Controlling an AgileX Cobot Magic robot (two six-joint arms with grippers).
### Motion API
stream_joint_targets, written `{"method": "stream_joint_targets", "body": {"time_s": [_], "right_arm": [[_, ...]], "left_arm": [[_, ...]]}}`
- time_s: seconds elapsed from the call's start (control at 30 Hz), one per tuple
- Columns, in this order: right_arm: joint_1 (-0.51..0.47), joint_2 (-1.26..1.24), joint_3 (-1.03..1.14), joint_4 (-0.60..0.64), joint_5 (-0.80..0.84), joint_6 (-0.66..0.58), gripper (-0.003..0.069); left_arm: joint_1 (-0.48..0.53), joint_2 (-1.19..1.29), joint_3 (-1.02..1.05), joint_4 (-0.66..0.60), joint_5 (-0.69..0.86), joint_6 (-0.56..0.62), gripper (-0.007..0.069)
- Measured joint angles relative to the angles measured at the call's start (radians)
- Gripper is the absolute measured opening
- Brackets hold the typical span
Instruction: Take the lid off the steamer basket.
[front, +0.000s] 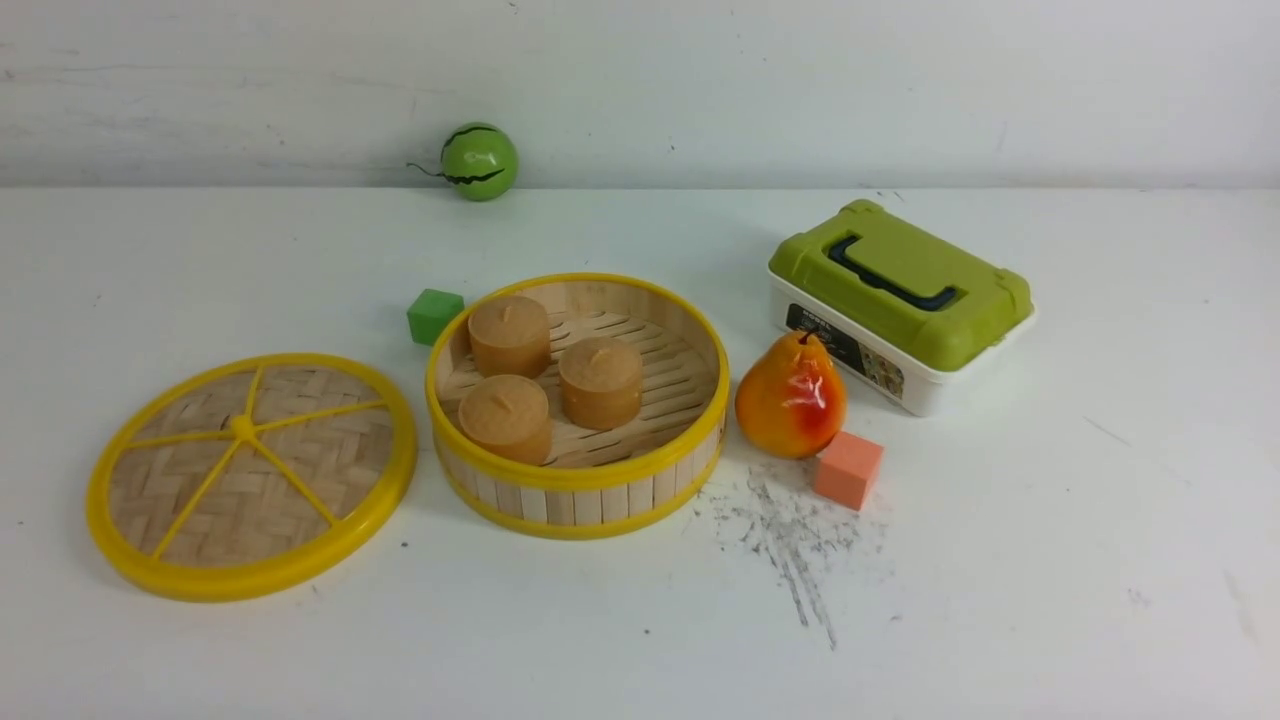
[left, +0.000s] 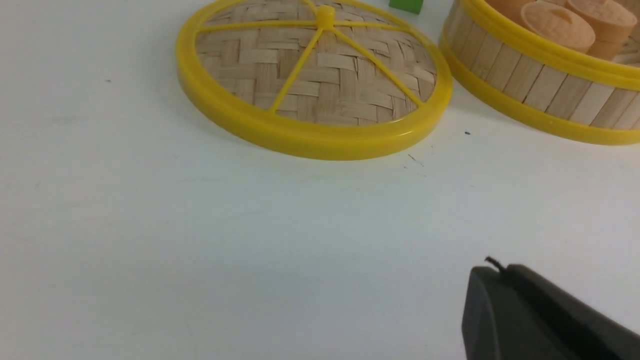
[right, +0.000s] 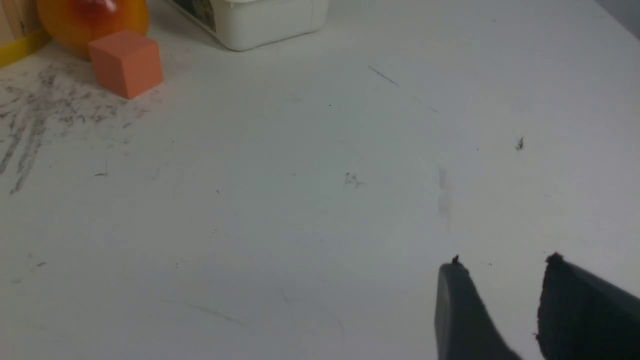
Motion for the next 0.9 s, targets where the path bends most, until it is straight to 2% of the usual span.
{"method": "stream_joint_targets", "body": {"time_s": [0.9], "right_arm": [[0.000,0.000,0.000,0.000,0.000,0.000,0.0239]], "left_arm": [[0.000,0.000,0.000,0.002,0.000,-0.002,-0.0003]]}}
